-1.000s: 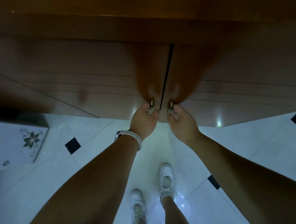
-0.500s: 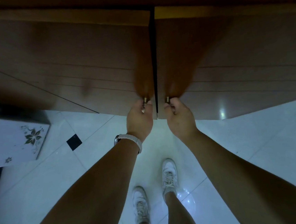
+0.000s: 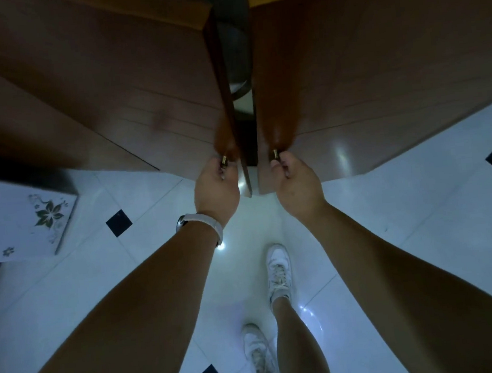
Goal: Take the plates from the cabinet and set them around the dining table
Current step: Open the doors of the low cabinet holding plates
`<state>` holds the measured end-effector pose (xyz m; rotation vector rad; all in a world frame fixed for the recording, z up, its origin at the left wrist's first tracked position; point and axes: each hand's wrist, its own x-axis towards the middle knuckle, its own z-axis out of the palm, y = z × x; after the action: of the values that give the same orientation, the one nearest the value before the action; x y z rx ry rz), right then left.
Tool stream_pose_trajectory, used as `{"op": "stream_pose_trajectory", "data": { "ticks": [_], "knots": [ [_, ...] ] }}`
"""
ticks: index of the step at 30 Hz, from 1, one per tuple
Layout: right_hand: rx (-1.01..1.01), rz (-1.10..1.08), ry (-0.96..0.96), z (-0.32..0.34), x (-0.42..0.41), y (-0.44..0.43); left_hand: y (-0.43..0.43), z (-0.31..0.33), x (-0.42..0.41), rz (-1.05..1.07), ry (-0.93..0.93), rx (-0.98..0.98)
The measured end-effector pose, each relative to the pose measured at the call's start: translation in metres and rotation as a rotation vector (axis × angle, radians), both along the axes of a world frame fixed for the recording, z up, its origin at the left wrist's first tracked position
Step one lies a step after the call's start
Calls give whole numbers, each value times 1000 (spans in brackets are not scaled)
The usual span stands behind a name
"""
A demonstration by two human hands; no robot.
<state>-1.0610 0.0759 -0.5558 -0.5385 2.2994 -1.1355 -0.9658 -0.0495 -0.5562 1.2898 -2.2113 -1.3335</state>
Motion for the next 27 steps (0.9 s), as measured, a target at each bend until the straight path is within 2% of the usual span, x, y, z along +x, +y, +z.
{"op": "stream_pose_trajectory", "data": {
  "ticks": [5, 16, 22, 27],
  "knots": [
    [29, -16, 23, 4, 32, 32, 10, 2, 43, -23, 37, 53],
    [162, -103, 44, 5, 98, 109, 16, 13, 160, 15, -85, 16],
    [202, -321, 21, 15, 119, 129, 13, 28, 180, 67, -168, 29],
    [237, -303, 115, 26, 121, 151, 9, 40, 189, 74, -299, -135]
  ]
}}
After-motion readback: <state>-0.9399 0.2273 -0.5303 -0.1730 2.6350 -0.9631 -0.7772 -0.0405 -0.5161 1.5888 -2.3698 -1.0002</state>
